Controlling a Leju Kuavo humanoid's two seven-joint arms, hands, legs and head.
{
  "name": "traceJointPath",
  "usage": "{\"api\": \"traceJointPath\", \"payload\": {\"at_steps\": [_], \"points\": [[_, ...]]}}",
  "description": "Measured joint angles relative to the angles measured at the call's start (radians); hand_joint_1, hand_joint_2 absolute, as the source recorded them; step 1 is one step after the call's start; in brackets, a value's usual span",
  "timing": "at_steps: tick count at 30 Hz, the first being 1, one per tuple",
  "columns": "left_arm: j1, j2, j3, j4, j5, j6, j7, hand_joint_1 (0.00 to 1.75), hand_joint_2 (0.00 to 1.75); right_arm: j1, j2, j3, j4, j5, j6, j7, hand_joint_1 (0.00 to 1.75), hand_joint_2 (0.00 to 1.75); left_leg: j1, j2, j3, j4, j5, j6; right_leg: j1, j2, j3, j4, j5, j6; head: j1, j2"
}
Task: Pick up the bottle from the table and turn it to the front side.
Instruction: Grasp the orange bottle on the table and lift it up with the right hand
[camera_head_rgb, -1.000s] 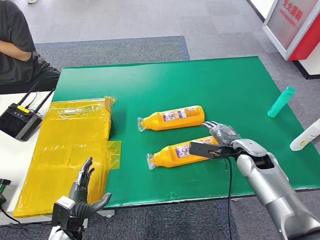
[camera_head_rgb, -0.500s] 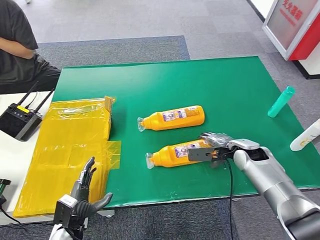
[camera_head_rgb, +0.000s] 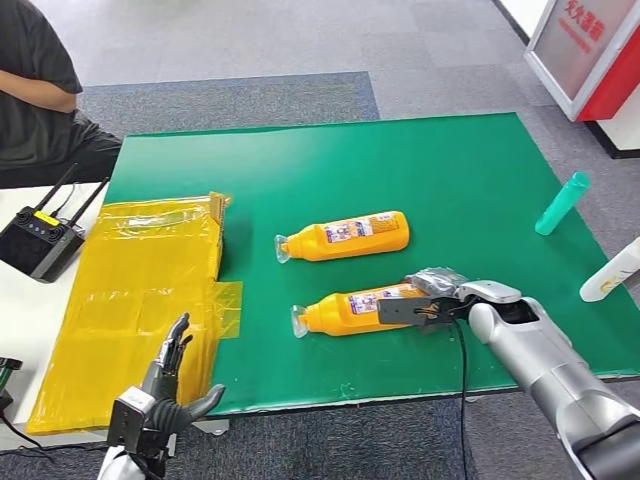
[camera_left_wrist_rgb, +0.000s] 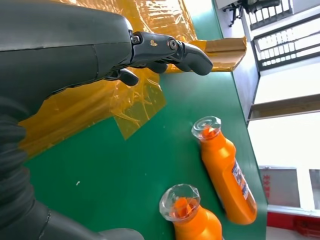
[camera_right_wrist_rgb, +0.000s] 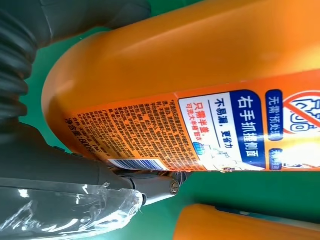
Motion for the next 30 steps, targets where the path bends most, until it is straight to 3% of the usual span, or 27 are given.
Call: {"api": "traceJointPath", "payload": {"at_steps": [4, 9, 13, 16, 21, 26, 30], "points": [[0.005, 0.003, 0.000, -0.001, 0.009, 0.005, 0.000, 0.00, 1.75, 0.048, -0.022, -0.005, -0.050, -0.032, -0.098, 0.016, 1.75, 1.75, 0.000, -0.001, 0.000, 0.000, 0.000, 0.000, 0.000, -0.001, 0.000, 0.000, 0.000, 0.000, 0.000, 0.000], [0.031, 0.005, 0.003, -0.022, 0.034, -0.026, 0.000, 0.00, 1.75, 0.247, -0.047, -0.092, -0.274, -0.020, -0.303, 0.032, 1.75, 1.75, 0.000, -0.001, -0.002, 0.000, -0.001, 0.000, 0.000, -0.001, 0.000, 0.000, -0.001, 0.000, 0.000, 0.000], [0.059, 0.006, 0.012, -0.037, 0.038, -0.105, 0.000, 0.00, 1.75, 0.431, 0.000, -0.197, -0.443, 0.009, -0.413, -0.027, 1.75, 1.75, 0.001, -0.001, -0.002, 0.000, -0.004, -0.002, 0.001, -0.001, -0.001, 0.000, -0.003, -0.002, 0.000, 0.000], [0.074, 0.006, 0.015, -0.051, 0.064, -0.168, 0.000, 0.00, 1.75, 0.517, 0.055, -0.245, -0.501, 0.020, -0.457, -0.081, 1.75, 1.75, 0.001, -0.001, -0.002, 0.000, -0.004, -0.002, 0.002, -0.001, -0.002, 0.000, -0.004, -0.003, 0.000, 0.000], [0.058, -0.007, 0.011, -0.088, 0.132, -0.241, 0.000, 0.00, 1.75, 0.538, 0.132, -0.271, -0.548, 0.028, -0.483, -0.124, 1.75, 1.75, 0.001, -0.001, -0.002, 0.000, -0.002, -0.002, 0.002, -0.001, -0.002, 0.000, -0.003, -0.003, 0.000, 0.000], [0.048, -0.016, 0.011, -0.100, 0.154, -0.269, 0.000, 0.00, 1.75, 0.538, 0.169, -0.282, -0.568, 0.017, -0.482, -0.138, 1.75, 1.75, 0.001, -0.001, -0.002, 0.000, -0.001, -0.001, 0.001, -0.001, -0.001, 0.000, -0.002, -0.001, 0.000, 0.000], [0.031, -0.021, 0.005, -0.113, 0.191, -0.383, 0.000, 0.00, 1.75, 0.539, 0.223, -0.286, -0.563, -0.023, -0.487, -0.194, 1.75, 1.75, 0.001, -0.001, -0.002, 0.000, -0.001, -0.001, 0.001, -0.001, -0.002, 0.000, -0.001, -0.001, 0.000, 0.000]]}}
